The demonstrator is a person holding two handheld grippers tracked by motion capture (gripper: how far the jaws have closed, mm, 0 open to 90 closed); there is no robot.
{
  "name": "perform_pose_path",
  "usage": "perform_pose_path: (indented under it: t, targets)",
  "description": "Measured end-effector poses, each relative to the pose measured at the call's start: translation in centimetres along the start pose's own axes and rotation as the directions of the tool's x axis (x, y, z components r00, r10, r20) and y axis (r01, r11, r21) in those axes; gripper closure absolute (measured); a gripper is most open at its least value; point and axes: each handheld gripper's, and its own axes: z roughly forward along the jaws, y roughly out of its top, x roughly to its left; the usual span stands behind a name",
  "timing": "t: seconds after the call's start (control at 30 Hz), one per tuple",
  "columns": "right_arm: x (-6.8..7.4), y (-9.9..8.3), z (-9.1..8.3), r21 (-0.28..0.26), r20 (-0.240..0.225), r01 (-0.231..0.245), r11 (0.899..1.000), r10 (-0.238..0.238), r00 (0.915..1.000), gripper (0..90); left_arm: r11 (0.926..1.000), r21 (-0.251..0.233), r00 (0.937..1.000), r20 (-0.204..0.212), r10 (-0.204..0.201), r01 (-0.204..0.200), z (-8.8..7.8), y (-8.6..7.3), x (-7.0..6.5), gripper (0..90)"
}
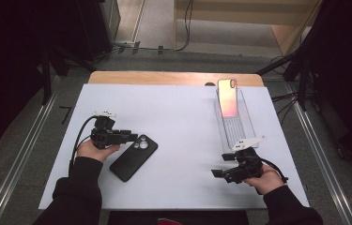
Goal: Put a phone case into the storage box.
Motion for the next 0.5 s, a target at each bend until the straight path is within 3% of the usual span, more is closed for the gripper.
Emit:
perform_pose_path:
  t: [0.23, 0.5]
  targets:
    - [-0.1, 0.0, -0.1, 0.01, 0.009, -0.008, 1.0, 0.008, 0.9999, 18.0, 0.9981, -0.033, 0.9974, 0.047, 0.054, -0.053, -1.4, -1.0, -1.8, 41.6]
    - [-0.4, 0.1, -0.1, 0.006, -0.008, -0.017, 1.0, 0.017, 0.9998, 18.0, 0.998, -0.017, 0.994, 0.09, 0.063, -0.061, -2.2, -2.9, -3.4, 40.8]
